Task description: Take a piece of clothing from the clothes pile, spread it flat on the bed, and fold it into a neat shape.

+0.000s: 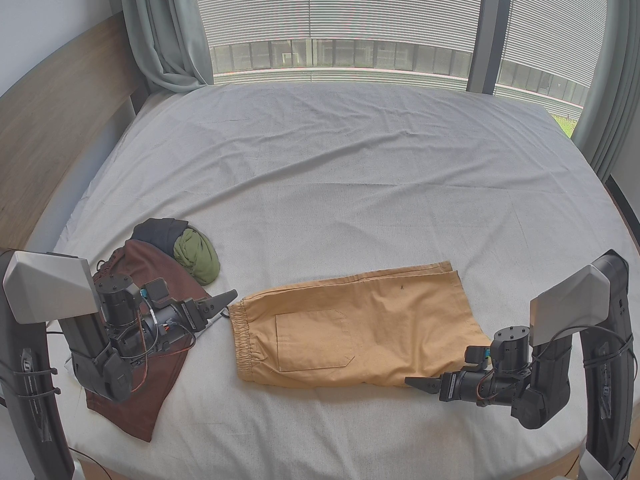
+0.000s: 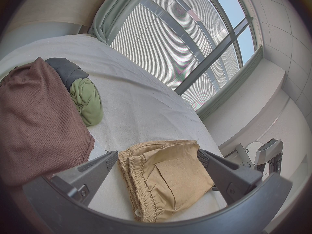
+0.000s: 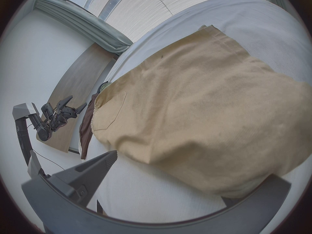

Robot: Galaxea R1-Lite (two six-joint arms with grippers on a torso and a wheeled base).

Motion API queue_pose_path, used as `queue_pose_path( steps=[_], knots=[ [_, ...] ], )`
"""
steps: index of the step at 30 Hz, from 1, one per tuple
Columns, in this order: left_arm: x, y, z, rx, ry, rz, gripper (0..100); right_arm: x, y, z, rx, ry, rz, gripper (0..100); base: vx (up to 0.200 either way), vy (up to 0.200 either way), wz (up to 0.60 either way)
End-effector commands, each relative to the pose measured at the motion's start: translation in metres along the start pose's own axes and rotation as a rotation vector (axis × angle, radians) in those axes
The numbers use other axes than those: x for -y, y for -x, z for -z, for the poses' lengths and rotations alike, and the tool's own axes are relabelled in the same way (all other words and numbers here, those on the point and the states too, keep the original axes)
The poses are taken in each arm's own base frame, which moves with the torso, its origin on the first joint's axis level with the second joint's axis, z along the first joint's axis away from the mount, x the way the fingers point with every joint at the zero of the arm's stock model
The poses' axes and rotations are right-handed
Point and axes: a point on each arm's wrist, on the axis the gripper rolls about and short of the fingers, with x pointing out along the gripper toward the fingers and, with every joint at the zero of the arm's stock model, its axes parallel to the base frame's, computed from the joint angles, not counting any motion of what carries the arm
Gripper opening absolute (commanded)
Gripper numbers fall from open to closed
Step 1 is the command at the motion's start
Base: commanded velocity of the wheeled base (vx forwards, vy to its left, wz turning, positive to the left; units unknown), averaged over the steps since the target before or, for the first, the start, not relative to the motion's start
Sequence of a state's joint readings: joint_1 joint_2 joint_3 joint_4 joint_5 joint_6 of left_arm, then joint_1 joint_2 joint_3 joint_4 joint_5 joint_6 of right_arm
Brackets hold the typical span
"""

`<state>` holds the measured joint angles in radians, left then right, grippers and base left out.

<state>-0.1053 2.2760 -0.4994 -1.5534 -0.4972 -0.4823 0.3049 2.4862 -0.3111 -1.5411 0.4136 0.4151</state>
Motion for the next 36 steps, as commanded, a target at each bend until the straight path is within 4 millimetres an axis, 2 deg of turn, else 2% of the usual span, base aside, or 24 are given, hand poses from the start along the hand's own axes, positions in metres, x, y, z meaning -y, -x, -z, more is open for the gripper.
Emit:
queue_pose_path(
  steps=[1, 6, 16, 22, 23, 28, 36],
  knots=[
    [0.005, 0.004, -0.004, 0.01, -0.006, 0.009, 100, -0.006, 0.008, 0.006, -0.031, -0.001, 0.0, 100, 0.0, 0.0, 0.0],
    [0.007, 0.008, -0.004, 0.003, -0.005, 0.016, 100, -0.014, 0.014, 0.011, -0.058, 0.008, -0.009, 100, 0.0, 0.0, 0.0],
    [0.008, 0.009, -0.003, -0.003, -0.009, 0.021, 100, -0.051, 0.038, 0.027, -0.142, 0.087, -0.084, 100, 0.0, 0.0, 0.0],
    [0.008, 0.009, -0.003, -0.003, -0.016, 0.019, 100, -0.066, 0.051, 0.032, -0.164, 0.135, -0.129, 100, 0.0, 0.0, 0.0],
    [0.008, 0.009, -0.003, -0.003, -0.016, 0.019, 100, -0.074, 0.056, 0.031, -0.163, 0.16, -0.176, 100, 0.0, 0.0, 0.0],
    [0.008, 0.011, -0.001, -0.012, -0.011, 0.016, 100, -0.09, 0.065, 0.019, -0.13, 0.22, -0.315, 100, 0.0, 0.0, 0.0],
    [0.008, 0.011, 0.002, -0.022, -0.006, 0.016, 100, -0.101, 0.073, -0.002, -0.049, 0.256, -0.431, 100, 0.0, 0.0, 0.0]
  ],
)
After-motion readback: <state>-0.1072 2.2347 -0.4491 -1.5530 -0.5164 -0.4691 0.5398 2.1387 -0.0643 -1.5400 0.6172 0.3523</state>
